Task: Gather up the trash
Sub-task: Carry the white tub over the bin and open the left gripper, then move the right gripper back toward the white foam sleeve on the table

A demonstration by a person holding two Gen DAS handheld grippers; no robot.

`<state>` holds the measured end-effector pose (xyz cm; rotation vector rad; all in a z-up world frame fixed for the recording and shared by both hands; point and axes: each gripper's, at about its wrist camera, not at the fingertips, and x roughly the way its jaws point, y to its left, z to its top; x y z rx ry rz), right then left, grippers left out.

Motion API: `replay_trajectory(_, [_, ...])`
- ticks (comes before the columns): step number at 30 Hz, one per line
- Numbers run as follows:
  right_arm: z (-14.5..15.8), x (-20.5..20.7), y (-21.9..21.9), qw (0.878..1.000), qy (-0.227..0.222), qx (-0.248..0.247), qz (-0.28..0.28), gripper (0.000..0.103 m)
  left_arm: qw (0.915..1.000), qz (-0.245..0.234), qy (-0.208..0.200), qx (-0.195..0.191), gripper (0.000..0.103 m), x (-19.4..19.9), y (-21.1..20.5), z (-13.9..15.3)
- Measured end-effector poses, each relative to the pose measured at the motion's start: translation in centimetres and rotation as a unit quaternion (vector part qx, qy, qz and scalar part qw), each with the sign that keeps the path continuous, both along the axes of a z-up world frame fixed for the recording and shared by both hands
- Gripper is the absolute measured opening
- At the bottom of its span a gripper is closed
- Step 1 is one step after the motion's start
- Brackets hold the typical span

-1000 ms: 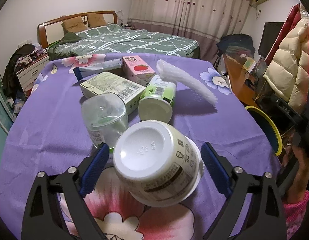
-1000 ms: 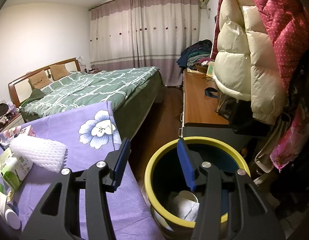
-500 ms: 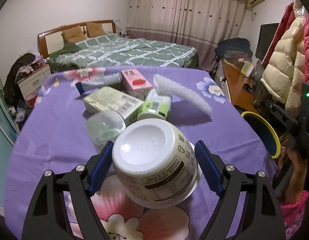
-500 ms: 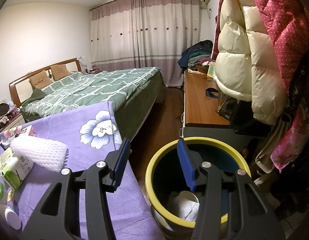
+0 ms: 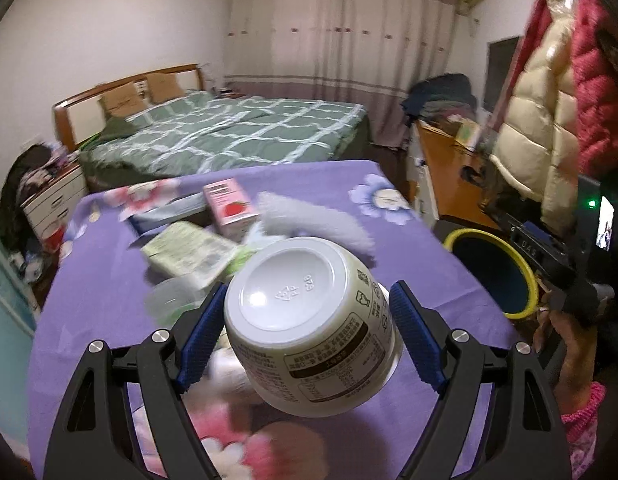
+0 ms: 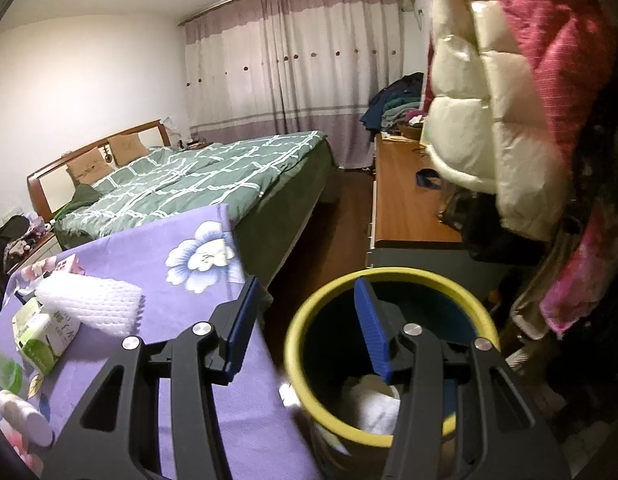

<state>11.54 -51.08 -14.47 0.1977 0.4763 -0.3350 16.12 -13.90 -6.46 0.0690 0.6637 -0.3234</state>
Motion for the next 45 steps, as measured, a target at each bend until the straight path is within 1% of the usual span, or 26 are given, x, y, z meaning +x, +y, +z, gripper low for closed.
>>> replay_trajectory(2, [0.5,-1.4,-1.2,1.0,-0.001,0.0,-0.008,0.048,0.9998,-0.019,0.001,0.004,0.081,0.6,-1.9,0.1])
replay_trajectory(5, [0.7,-3.4,-2.9,1.0,-0.001,-0.002,-0.019,0.054,0.9985,-0.054,0.006,0.006,0.081,1.5,-5.6,0.0])
replay_trajectory(8, [0.6,-5.1,-4.2,0.999,0.004,-0.008,-0.032,0.054,0.9958,-0.091,0.01,0.009,0.081,2.4,-9.8,-0.2])
replay_trajectory(11, [0.1,-6.3,-5.9,0.999,0.008,0.0,-0.042,0.054,0.991,-0.131,0.014,0.022,0.081,3.2,-14.8,-0.8])
replay_trajectory(12, [0.0,-6.6,-6.3,0.999,0.009,0.002,-0.044,0.054,0.9899,-0.139,0.015,0.024,0.081,3.4,-15.9,-1.0])
replay_trajectory(13, [-0.1,-6.9,-6.9,0.999,0.009,0.004,-0.048,0.054,0.9876,-0.153,0.02,0.031,0.081,3.8,-17.9,-1.4])
replay_trajectory(16, [-0.6,-7.8,-8.4,0.998,0.01,0.008,-0.06,0.055,0.9821,-0.181,0.025,0.046,0.081,4.7,-22.3,-2.2])
replay_trajectory(21, [-1.2,-9.0,-10.8,0.997,0.013,0.017,-0.079,0.056,0.9747,-0.21,0.042,0.063,0.081,6.5,-28.2,-3.3])
replay_trajectory(25, [-1.6,-9.5,-12.1,0.995,0.014,0.025,-0.091,0.057,0.9699,-0.225,0.054,0.077,0.081,7.6,-31.9,-4.2])
replay_trajectory(29, [-1.9,-10.1,-12.9,0.994,0.013,0.031,-0.101,0.057,0.9663,-0.235,0.062,0.085,0.081,8.4,-34.4,-5.3])
replay_trajectory(30, [-1.9,-10.4,-13.3,0.994,0.013,0.032,-0.102,0.057,0.9652,-0.238,0.062,0.09,0.082,8.5,-34.8,-5.6])
replay_trajectory(31, [-1.9,-10.6,-13.4,0.994,0.013,0.032,-0.104,0.057,0.9632,-0.243,0.063,0.097,0.089,8.9,-35.6,-6.0])
replay_trajectory(32, [-1.9,-10.6,-13.4,0.994,0.013,0.032,-0.106,0.057,0.9638,-0.24,0.06,0.099,0.095,9.1,-35.8,-6.1])
replay_trajectory(34, [-1.9,-10.5,-13.3,0.994,0.015,0.033,-0.106,0.057,0.9671,-0.227,0.055,0.1,0.095,9.5,-36.0,-6.0])
replay_trajectory(36, [-1.8,-10.4,-13.2,0.994,0.016,0.031,-0.105,0.057,0.969,-0.225,0.06,0.084,0.095,9.6,-35.5,-5.2])
replay_trajectory(37, [-1.8,-10.3,-13.1,0.994,0.017,0.031,-0.103,0.058,0.9705,-0.223,0.054,0.075,0.095,9.3,-34.7,-4.4])
replay_trajectory(39, [-1.8,-10.0,-12.8,0.995,0.018,0.031,-0.097,0.058,0.9729,-0.216,0.039,0.071,0.095,8.8,-33.2,-3.1])
replay_trajectory(41, [-1.7,-9.9,-12.1,0.995,0.018,0.03,-0.088,0.058,0.9769,-0.205,0.016,0.058,0.096,7.8,-30.6,-1.5])
replay_trajectory(45, [-1.4,-9.0,-10.7,0.997,0.016,0.027,-0.068,0.059,0.9836,-0.178,-0.001,0.027,0.097,6.7,-25.2,0.7])
